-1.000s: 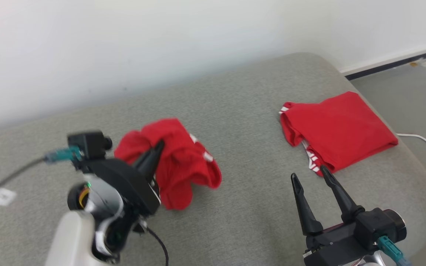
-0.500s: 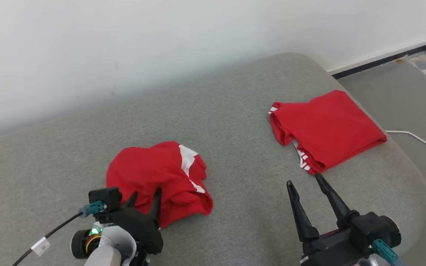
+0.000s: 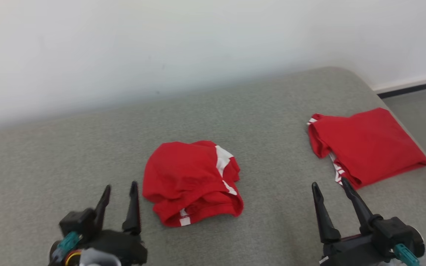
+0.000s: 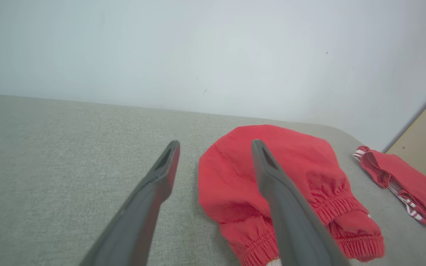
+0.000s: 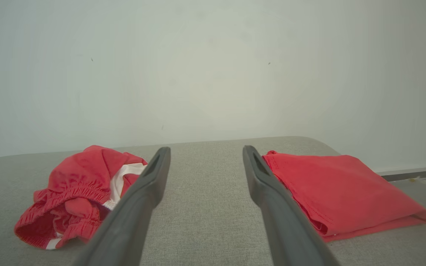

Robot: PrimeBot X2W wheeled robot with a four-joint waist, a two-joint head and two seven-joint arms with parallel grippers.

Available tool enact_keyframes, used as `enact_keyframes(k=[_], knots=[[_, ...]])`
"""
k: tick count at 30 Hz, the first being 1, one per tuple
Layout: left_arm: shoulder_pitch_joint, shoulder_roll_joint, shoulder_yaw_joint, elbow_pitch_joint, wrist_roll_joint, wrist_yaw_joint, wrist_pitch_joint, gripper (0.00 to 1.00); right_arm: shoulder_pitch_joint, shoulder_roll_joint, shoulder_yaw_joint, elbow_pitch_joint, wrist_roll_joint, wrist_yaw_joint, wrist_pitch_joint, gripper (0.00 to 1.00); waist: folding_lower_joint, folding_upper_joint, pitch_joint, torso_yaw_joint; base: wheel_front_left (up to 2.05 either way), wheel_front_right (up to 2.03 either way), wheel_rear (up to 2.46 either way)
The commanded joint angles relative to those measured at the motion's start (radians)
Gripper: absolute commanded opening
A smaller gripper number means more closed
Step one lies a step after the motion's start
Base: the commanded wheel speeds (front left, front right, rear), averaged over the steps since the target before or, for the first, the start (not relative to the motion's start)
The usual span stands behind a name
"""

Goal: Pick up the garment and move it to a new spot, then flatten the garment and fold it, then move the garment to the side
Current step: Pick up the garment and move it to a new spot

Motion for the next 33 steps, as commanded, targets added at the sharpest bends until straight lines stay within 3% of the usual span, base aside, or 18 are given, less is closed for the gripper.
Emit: enact_keyframes(k=[1, 7, 14, 22, 33], knots=[[0.043, 0.011, 0.018, -0.035, 0.025, 0.009, -0.009, 1.00, 0.017, 0.003, -0.014, 0.001, -0.004, -0.003, -0.002, 1.00, 0.0000, 0.0000, -0.016, 0.051, 0.00, 0.00, 0.00], [0.201, -0.003, 0.153, -0.251, 0.100, 0.008, -0.010, 1.00, 0.034, -0.001, -0.072, 0.020, -0.010, -0.003, -0.009, 1.00, 0.0000, 0.0000, -0.022, 0.116, 0.00, 0.00, 0.00], [0.326, -0.020, 0.250, -0.373, 0.212, -0.019, -0.011, 1.00, 0.050, -0.004, -0.109, 0.065, -0.005, -0.003, -0.018, 1.00, 0.0000, 0.0000, -0.036, 0.163, 0.00, 0.00, 0.00], [0.433, -0.032, 0.306, -0.429, 0.293, -0.035, -0.011, 1.00, 0.067, -0.002, -0.107, 0.127, 0.001, -0.003, -0.028, 1.00, 0.0000, 0.0000, -0.047, 0.177, 0.00, 0.00, 0.00], [0.510, -0.038, 0.332, -0.458, 0.284, -0.041, -0.011, 1.00, 0.090, 0.006, -0.125, 0.161, -0.002, -0.003, -0.042, 1.00, 0.0000, 0.0000, -0.059, 0.187, 0.00, 0.00, 0.00]])
